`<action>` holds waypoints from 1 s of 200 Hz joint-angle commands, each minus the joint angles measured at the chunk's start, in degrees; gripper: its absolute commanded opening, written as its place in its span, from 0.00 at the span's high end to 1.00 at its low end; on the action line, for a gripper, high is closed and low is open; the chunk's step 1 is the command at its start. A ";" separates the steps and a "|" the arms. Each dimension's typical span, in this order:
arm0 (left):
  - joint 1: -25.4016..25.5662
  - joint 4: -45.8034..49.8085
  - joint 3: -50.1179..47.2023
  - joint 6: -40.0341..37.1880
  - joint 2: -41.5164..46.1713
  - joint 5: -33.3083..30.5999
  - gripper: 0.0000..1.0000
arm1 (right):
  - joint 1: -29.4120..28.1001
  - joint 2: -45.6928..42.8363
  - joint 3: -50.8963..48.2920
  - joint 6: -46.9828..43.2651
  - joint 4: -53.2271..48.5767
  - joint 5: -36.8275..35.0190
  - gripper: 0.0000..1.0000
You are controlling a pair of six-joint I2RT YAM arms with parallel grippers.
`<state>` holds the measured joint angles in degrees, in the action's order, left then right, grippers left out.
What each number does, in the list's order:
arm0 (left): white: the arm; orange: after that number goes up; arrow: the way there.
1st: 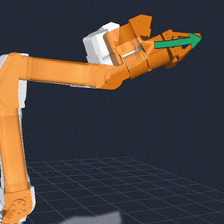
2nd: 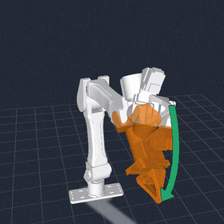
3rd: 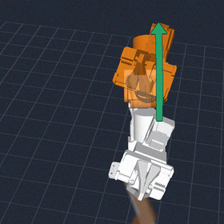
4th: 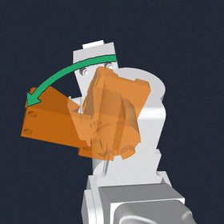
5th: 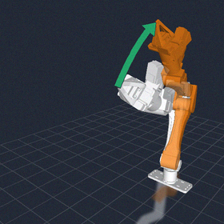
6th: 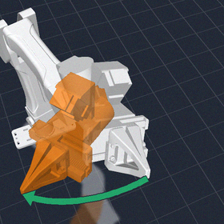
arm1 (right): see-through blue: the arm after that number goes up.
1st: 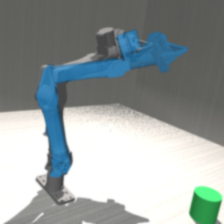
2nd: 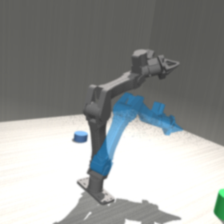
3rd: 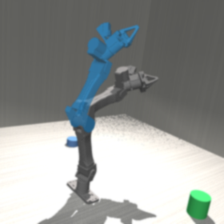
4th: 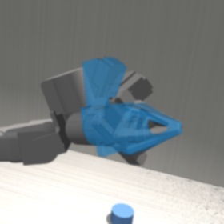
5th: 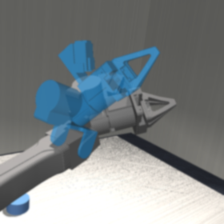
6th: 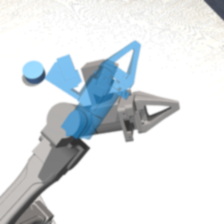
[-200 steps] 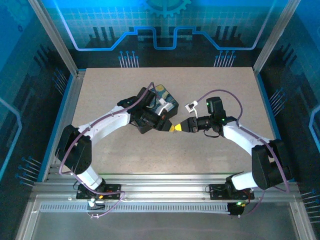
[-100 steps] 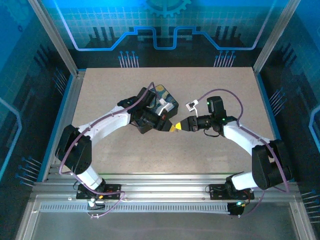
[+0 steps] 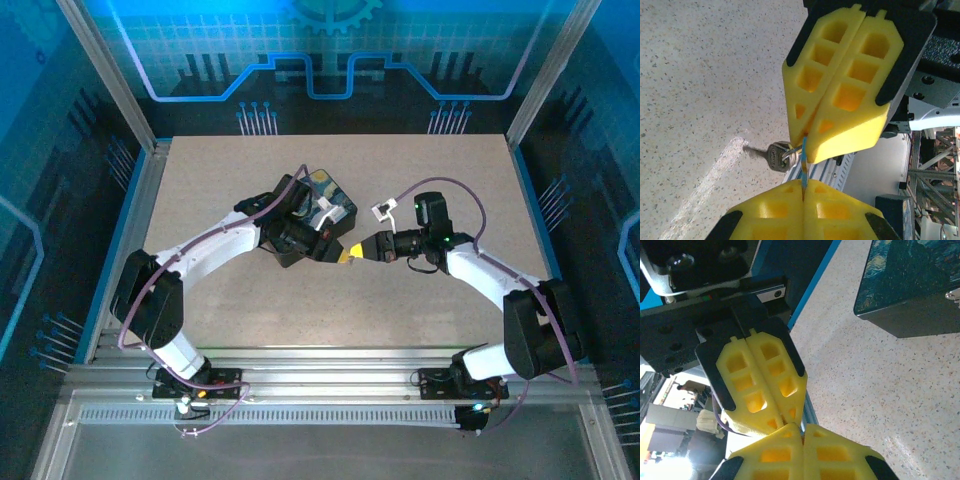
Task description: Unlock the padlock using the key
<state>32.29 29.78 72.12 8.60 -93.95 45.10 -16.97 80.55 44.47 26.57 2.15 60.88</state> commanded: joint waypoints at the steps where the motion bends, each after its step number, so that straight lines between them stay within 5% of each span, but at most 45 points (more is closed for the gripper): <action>1: -0.04 -1.58 -0.70 -0.37 1.05 0.55 0.92 | -1.88 -0.80 -0.55 1.21 4.25 3.77 1.00; 60: -3.03 -2.62 -1.56 2.38 2.95 -3.08 0.46 | 1.17 -0.33 -2.10 1.43 1.12 -1.22 1.00; 101: -3.67 -2.84 -2.06 8.07 3.93 -12.28 0.43 | 4.42 0.26 -2.73 3.48 1.56 -2.41 1.00; 155: 1.91 -2.27 -5.20 26.59 2.31 -38.41 0.41 | 7.13 1.18 -3.40 8.69 2.13 -7.18 1.00; 177: 4.28 -7.97 -7.02 31.72 2.30 -38.24 0.41 | 7.21 1.04 -3.52 9.97 1.70 -7.84 1.00; 200: 4.61 -18.45 -9.48 33.83 3.23 -29.96 0.47 | 7.25 0.61 -3.69 11.14 1.10 -8.02 1.00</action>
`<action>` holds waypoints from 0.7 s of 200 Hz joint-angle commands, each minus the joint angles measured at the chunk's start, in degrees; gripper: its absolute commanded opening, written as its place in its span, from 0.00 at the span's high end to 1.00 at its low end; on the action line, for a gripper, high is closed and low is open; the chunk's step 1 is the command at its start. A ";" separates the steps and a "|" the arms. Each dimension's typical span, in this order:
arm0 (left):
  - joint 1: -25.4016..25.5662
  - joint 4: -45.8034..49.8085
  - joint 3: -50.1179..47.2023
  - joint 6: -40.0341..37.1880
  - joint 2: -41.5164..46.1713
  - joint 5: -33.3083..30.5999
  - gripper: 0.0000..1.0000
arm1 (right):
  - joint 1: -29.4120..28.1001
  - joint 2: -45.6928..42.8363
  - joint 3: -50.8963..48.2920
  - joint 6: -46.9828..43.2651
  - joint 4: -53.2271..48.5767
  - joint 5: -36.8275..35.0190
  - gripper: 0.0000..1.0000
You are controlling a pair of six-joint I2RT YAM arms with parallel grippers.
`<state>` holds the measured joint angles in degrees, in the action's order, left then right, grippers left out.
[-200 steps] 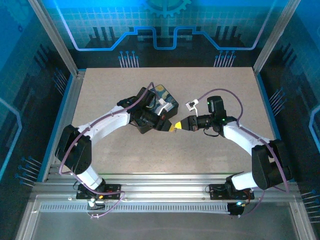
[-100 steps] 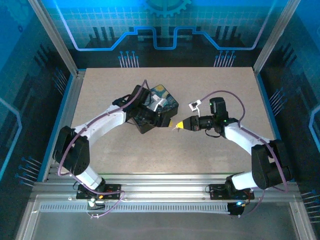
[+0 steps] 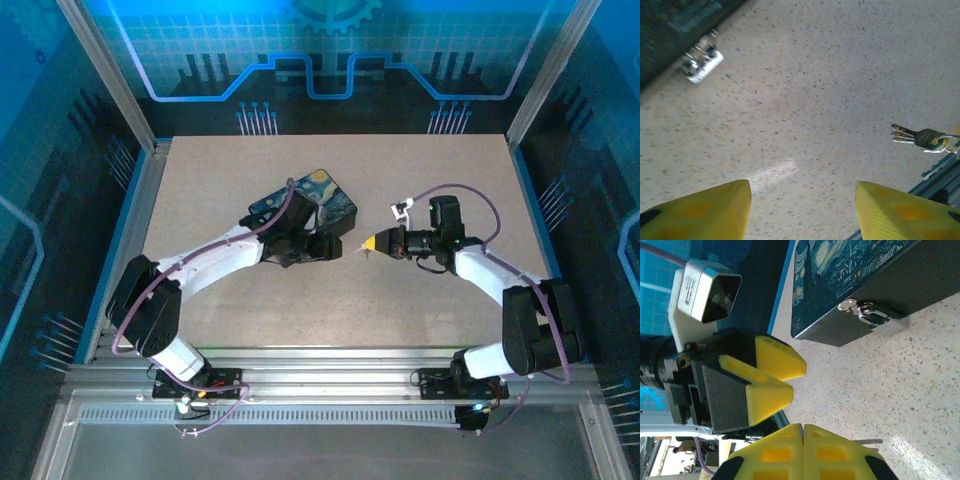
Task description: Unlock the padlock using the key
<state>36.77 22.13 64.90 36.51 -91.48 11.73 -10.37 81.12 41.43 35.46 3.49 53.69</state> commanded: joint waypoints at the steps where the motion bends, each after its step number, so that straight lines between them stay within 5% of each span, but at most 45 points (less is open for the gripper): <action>1: 0.13 -11.19 -2.29 5.88 0.72 3.89 0.47 | 0.63 0.02 -0.65 2.33 -0.23 -0.85 1.00; 23: 0.18 -16.68 -2.51 2.61 0.30 12.15 0.49 | 0.72 0.59 -0.56 5.50 0.68 -0.49 1.00; 140: -0.04 -17.84 -0.74 -0.29 -3.65 20.47 0.57 | -0.30 2.11 -0.04 10.95 5.20 0.98 1.00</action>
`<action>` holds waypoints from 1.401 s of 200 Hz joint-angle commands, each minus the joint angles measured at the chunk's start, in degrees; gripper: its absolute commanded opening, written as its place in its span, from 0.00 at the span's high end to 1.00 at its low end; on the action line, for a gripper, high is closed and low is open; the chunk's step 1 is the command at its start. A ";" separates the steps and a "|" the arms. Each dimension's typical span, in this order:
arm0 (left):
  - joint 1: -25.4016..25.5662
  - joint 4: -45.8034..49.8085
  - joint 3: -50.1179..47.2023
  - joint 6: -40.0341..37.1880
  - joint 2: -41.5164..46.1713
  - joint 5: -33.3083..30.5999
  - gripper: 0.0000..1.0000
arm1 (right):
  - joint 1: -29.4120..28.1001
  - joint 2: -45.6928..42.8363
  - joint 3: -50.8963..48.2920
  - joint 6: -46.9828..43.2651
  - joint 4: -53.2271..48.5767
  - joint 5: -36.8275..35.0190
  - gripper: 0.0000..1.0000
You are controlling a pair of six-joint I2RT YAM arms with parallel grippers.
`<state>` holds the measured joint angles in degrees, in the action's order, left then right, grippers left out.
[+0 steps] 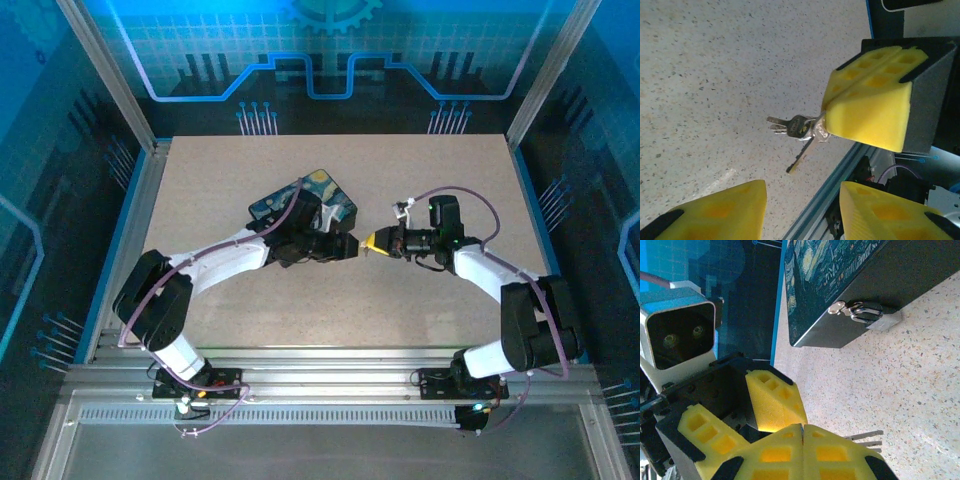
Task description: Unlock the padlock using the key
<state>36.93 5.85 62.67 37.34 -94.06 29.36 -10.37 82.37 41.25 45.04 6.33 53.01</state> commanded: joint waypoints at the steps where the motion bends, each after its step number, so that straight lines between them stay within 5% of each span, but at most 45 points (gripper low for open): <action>1: -0.23 -1.55 1.49 -1.13 -1.10 2.82 0.57 | -0.37 0.86 0.18 1.38 2.41 1.65 1.00; 95: -0.63 -1.63 2.27 -0.86 -2.00 2.46 0.67 | -2.48 2.35 0.84 1.55 2.99 2.18 1.00; 174: -2.00 2.44 3.22 -4.97 -2.18 3.24 0.97 | -3.16 3.85 2.49 -1.92 -0.52 2.67 1.00; 204: -3.03 10.49 6.94 -12.57 -3.53 5.92 0.99 | -1.01 3.79 3.85 -6.07 -4.82 2.22 0.76; 280: -3.28 20.22 11.69 -24.67 -6.45 15.06 0.98 | 1.06 4.73 7.26 -18.43 -8.17 10.07 0.72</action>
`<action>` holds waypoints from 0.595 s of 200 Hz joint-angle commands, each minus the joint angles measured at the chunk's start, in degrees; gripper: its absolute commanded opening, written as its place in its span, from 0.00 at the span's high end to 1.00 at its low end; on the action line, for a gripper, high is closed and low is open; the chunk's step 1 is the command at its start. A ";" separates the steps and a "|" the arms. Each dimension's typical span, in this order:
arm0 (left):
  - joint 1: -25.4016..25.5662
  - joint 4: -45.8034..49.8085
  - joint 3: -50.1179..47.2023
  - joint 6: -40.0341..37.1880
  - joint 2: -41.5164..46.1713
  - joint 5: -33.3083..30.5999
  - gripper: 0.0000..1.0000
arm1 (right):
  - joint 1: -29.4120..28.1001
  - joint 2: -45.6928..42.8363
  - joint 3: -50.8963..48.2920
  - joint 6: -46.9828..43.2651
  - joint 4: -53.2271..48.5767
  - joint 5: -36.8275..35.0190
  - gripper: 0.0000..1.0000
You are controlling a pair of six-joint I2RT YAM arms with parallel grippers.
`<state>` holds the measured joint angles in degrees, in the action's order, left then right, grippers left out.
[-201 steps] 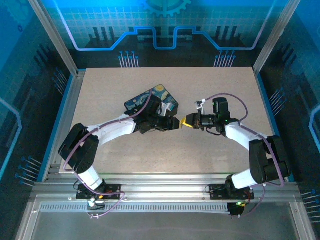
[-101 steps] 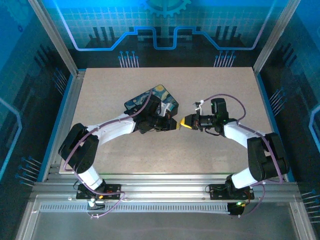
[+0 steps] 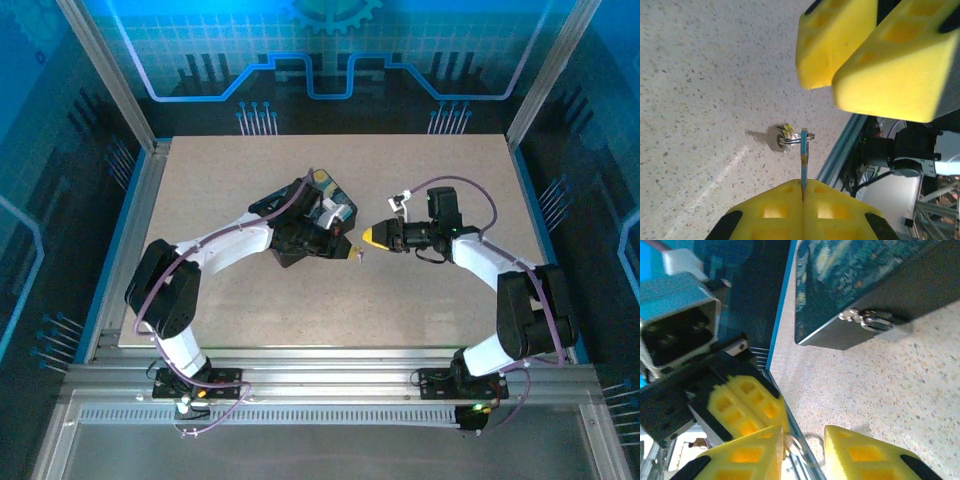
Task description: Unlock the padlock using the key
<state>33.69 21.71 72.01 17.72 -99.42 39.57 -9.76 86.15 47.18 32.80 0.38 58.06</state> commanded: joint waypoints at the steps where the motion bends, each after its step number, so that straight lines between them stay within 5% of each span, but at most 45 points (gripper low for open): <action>1: -0.08 4.37 2.35 -5.10 -1.11 4.83 0.98 | 0.44 0.95 1.38 -6.31 -2.27 5.16 0.72; 119: -1.20 3.69 2.67 -5.14 -1.23 5.95 0.98 | -1.64 3.15 2.49 -14.40 -8.98 8.78 0.81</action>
<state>33.41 24.38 73.14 14.39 -100.29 43.40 -10.50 88.55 48.53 20.47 -7.16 64.84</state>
